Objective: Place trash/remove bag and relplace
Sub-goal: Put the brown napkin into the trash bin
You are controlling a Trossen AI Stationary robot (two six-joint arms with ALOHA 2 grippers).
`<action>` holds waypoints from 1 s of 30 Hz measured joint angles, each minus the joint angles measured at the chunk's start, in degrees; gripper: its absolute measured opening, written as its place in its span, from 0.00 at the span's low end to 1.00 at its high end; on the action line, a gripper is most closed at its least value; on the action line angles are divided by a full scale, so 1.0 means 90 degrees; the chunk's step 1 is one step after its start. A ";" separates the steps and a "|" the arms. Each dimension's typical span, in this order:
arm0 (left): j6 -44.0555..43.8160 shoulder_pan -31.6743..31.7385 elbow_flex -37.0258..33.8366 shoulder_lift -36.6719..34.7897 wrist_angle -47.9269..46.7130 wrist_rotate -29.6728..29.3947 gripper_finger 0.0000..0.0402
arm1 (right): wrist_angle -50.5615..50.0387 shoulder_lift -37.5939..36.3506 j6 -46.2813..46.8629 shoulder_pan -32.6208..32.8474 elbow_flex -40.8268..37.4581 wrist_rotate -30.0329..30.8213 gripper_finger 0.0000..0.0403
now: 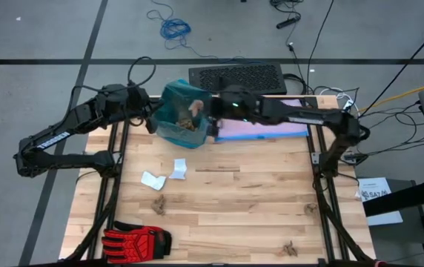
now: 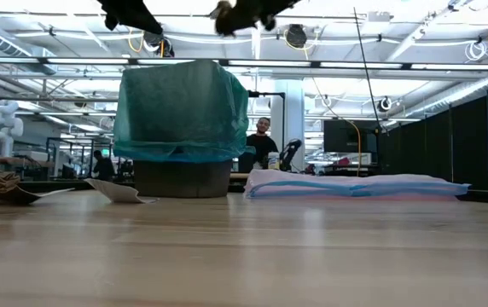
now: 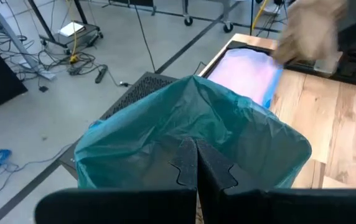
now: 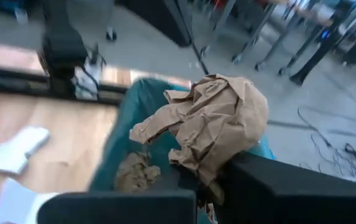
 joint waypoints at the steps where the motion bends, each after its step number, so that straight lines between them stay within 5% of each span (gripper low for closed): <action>1: -0.0004 0.0002 0.0000 0.0000 -0.0013 0.0000 0.00 | -0.0311 0.0218 -0.0047 -0.0051 0.0335 0.0000 0.00; 11: 0.0115 0.0002 0.0000 -0.0002 -0.0090 -0.0180 0.00 | -0.1695 0.1803 -0.0125 -0.0422 0.2660 0.0010 0.06; 30: 0.0122 0.0002 0.0000 -0.0002 -0.0340 -0.0495 0.00 | -0.1569 0.2225 0.0004 -0.0428 0.3065 -0.0002 0.47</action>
